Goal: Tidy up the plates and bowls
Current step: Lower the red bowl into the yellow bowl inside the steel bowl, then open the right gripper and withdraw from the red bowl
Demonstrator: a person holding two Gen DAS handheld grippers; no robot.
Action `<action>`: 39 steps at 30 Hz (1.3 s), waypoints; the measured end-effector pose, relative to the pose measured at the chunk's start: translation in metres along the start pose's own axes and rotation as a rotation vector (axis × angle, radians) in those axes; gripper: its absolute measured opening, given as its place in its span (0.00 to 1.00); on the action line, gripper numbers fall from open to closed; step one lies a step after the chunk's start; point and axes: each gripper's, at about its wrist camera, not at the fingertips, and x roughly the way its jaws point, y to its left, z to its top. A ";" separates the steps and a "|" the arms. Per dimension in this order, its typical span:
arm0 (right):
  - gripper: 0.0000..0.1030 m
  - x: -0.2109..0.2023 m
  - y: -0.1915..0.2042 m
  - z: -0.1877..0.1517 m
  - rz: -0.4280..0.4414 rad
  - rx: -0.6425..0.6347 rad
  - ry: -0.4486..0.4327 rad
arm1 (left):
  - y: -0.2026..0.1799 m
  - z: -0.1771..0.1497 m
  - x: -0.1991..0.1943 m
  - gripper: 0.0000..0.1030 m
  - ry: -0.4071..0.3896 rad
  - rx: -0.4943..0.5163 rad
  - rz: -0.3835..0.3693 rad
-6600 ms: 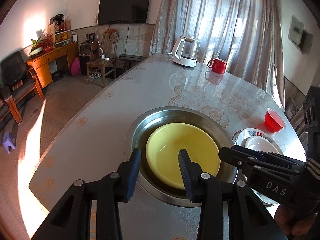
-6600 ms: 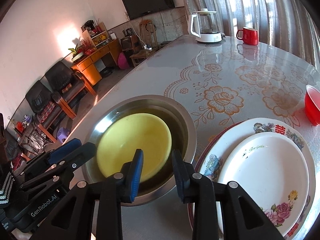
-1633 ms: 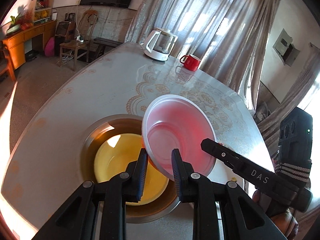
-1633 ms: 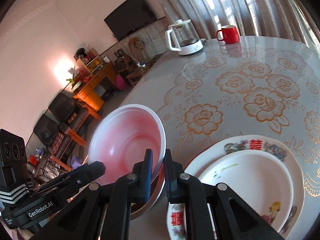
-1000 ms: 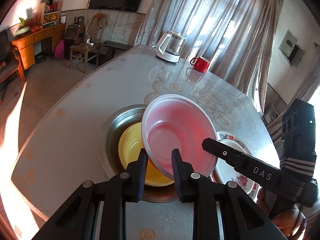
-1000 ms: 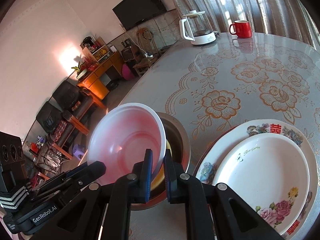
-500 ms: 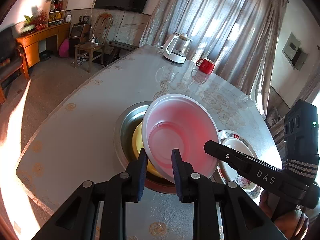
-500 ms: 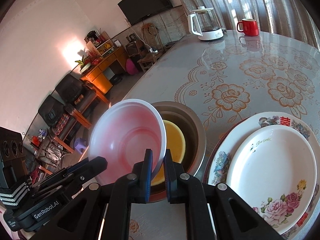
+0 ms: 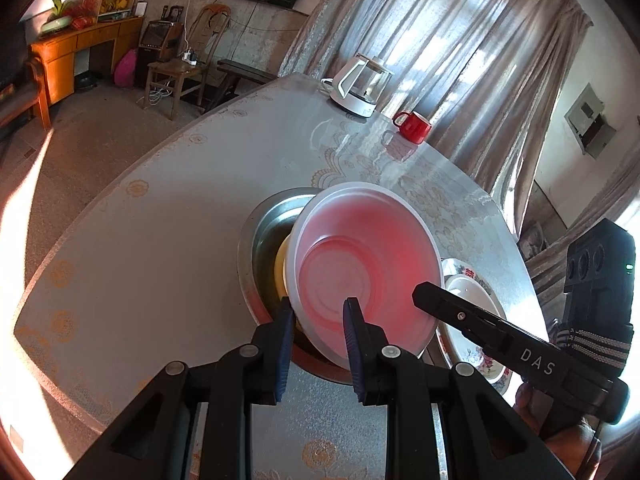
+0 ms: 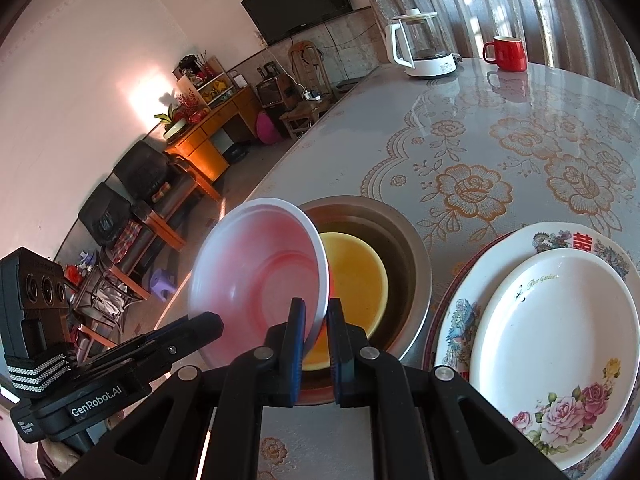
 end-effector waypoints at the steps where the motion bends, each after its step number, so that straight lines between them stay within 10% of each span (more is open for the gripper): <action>1: 0.10 0.000 -0.001 0.000 -0.003 0.003 0.000 | 0.000 0.001 0.002 0.24 0.004 -0.003 -0.002; 39: 0.20 0.017 0.007 -0.011 -0.169 -0.097 0.000 | -0.010 -0.005 0.022 0.24 -0.059 0.138 0.183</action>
